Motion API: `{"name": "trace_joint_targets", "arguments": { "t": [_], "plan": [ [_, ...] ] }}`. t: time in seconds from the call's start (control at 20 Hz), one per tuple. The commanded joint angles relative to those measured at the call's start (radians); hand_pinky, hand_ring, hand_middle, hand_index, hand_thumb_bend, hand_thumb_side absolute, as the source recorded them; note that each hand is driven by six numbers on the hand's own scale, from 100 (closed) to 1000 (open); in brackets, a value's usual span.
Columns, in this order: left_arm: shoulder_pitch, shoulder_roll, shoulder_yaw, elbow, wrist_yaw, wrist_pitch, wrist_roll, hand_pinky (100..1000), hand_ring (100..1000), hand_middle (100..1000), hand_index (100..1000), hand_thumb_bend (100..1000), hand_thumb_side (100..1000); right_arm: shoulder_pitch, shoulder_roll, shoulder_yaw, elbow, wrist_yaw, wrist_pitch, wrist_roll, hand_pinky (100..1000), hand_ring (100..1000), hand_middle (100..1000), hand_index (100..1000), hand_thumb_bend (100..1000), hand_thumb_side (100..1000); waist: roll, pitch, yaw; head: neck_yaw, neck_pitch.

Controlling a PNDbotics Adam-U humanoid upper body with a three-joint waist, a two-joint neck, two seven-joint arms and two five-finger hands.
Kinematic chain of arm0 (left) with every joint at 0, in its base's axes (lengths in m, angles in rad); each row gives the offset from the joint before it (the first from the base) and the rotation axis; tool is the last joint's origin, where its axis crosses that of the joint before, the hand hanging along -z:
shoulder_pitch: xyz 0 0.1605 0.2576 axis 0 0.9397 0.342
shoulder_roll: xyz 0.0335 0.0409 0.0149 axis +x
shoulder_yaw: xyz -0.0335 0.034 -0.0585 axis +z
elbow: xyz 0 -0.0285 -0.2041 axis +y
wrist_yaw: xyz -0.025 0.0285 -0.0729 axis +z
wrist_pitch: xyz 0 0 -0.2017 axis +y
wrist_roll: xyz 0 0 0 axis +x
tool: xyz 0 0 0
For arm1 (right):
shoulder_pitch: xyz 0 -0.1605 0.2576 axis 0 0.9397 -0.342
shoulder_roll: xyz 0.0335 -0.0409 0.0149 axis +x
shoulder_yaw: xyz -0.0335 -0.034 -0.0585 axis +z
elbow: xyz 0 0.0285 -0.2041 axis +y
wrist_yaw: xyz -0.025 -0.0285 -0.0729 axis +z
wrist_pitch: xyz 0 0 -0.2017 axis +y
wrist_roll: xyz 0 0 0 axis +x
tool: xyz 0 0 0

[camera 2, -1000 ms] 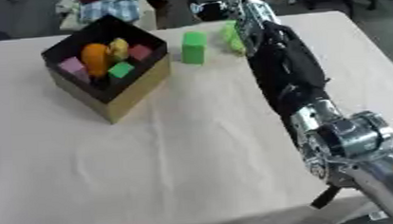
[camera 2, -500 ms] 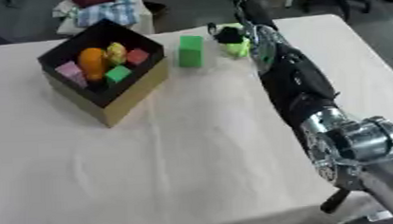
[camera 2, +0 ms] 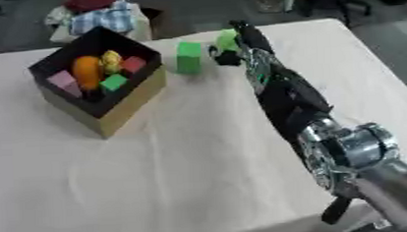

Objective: Pick up objects on the table and place them in the box.

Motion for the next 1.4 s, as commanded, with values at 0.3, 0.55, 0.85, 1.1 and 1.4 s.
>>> {"name": "trace_joint_targets", "arguments": {
  "t": [0.3, 0.55, 0.85, 1.1, 1.4],
  "plan": [
    [-0.013, 0.007, 0.007, -0.018, 0.005, -0.004, -0.002, 849, 629, 615, 810, 175, 687, -0.015, -0.059, 0.002, 0.005, 0.083, 0.053, -0.060, 831, 907, 952, 982, 318, 491, 0.021, 0.022, 0.018, -0.037, -0.030],
    [-0.014, 0.004, 0.006, -0.017, 0.007, -0.006, -0.004, 850, 629, 615, 810, 172, 689, -0.001, -0.067, 0.003, 0.026, 0.063, 0.064, -0.041, 803, 868, 895, 943, 279, 468, 0.031, 0.032, 0.028, -0.049, -0.038],
    [-0.016, 0.000, 0.005, -0.017, 0.010, -0.007, -0.007, 850, 628, 615, 810, 170, 689, 0.008, -0.069, 0.012, 0.035, 0.057, 0.065, -0.061, 703, 719, 718, 797, 125, 174, 0.034, 0.034, 0.030, -0.055, -0.039],
    [-0.015, -0.001, 0.005, -0.018, 0.011, -0.007, -0.006, 851, 628, 615, 810, 166, 691, 0.010, -0.071, -0.001, 0.002, 0.079, 0.075, -0.185, 609, 555, 432, 540, 100, 100, 0.034, 0.033, 0.030, -0.059, -0.042],
    [-0.015, -0.001, 0.007, -0.020, 0.012, -0.007, -0.005, 852, 628, 615, 810, 163, 691, 0.008, -0.067, -0.015, -0.032, 0.073, 0.079, -0.311, 620, 562, 500, 645, 118, 100, 0.032, 0.030, 0.030, -0.062, -0.044]
  ]
}}
